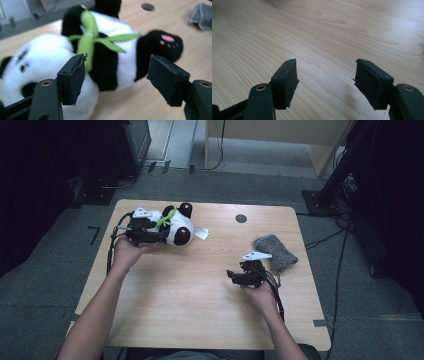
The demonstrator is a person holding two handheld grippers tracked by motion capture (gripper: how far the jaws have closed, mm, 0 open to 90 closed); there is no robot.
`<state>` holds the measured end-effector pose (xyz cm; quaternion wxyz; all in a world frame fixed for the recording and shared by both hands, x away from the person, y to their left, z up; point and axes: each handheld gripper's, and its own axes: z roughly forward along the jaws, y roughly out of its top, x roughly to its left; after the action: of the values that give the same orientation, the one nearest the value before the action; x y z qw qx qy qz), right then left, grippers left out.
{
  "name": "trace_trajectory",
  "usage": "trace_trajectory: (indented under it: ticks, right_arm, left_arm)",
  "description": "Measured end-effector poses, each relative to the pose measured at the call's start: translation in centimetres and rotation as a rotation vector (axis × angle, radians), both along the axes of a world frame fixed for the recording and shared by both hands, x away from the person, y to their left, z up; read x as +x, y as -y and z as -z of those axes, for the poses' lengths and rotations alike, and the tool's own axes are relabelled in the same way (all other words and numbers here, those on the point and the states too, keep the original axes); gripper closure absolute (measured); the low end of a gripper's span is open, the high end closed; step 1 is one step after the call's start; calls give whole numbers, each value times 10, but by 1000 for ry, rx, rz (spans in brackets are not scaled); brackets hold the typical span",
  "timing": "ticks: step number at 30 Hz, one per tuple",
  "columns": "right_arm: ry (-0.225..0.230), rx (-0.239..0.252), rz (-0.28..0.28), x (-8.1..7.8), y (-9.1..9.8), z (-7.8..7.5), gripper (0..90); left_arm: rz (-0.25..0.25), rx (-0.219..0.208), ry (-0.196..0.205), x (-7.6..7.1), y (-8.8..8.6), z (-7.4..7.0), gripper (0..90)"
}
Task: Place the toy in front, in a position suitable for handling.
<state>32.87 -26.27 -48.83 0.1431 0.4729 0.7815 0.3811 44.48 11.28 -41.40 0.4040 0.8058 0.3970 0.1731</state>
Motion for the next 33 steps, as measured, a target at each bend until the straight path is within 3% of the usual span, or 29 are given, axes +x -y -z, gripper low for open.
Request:
trace_trajectory:
  ticks: [2,5,7,15,18,23,33]
  right_arm:
    - [4,-2,-3,-1,1,-1,351]
    - [1,-2,-2,-2,2,0,353]
    - [-2,-2,3,-3,3,0,355]
    - [7,11,23,-4,11,-2,360]
    - [7,10,23,-4,11,-2,361]
    - [11,12,22,-5,11,-3,363]
    - [15,14,30,-4,14,-4,366]
  left_arm:
    - [-2,16,-8,5,1,0,311]
    - [1,5,-25,13,2,0,314]
    - [-6,6,-12,16,2,2,320]
    - [-15,18,-22,26,6,5,326]
    - [-19,24,-28,32,5,6,360]
    - [-40,48,-4,35,6,12,456]
    - [-43,23,-27,40,11,24,504]
